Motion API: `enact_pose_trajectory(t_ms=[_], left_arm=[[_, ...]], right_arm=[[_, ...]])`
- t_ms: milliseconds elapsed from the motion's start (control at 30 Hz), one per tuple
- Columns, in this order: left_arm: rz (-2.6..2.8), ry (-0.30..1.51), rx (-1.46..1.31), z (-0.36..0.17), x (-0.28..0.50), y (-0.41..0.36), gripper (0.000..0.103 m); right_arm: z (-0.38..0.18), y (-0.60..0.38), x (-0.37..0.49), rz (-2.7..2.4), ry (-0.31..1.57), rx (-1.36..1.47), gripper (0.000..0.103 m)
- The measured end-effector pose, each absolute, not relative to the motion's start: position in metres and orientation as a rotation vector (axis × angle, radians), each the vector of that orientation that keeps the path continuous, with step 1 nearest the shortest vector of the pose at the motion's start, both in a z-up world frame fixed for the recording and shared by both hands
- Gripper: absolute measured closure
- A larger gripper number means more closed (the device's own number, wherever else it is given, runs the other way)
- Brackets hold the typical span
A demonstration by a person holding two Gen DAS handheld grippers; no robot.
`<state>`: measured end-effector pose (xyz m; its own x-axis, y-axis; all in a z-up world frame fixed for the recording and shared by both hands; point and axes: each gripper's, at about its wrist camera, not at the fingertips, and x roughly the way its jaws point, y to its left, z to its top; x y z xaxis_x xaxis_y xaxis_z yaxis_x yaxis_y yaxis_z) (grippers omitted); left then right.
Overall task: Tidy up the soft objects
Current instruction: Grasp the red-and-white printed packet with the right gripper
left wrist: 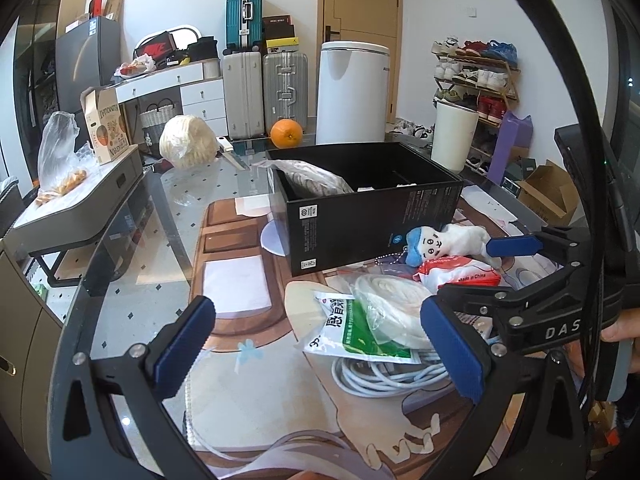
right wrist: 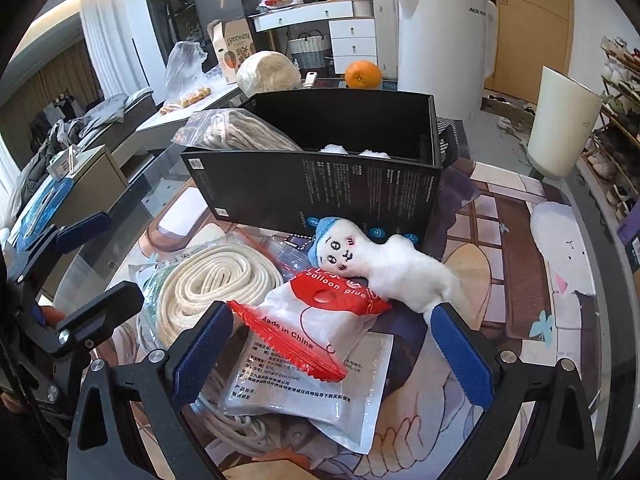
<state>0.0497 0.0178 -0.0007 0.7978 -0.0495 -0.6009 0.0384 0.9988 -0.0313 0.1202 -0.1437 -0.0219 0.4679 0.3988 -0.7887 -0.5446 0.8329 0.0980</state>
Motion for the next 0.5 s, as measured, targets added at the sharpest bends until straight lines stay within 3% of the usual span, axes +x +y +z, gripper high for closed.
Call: enact_pose_trajectory(t_ms=[167,500], left_arm=[[-0.048,0.643,-0.011,-0.0002,0.0497,0.0173,0.000],[-0.054,0.644,-0.007,-0.0003,0.0504,0.0188,0.000]], right_arm=[[-0.0240,-0.1444,0.1205,0.577,0.931,-0.171,0.017],[-0.0272,-0.1430,0.1223,0.595,0.949,-0.163,0.017]])
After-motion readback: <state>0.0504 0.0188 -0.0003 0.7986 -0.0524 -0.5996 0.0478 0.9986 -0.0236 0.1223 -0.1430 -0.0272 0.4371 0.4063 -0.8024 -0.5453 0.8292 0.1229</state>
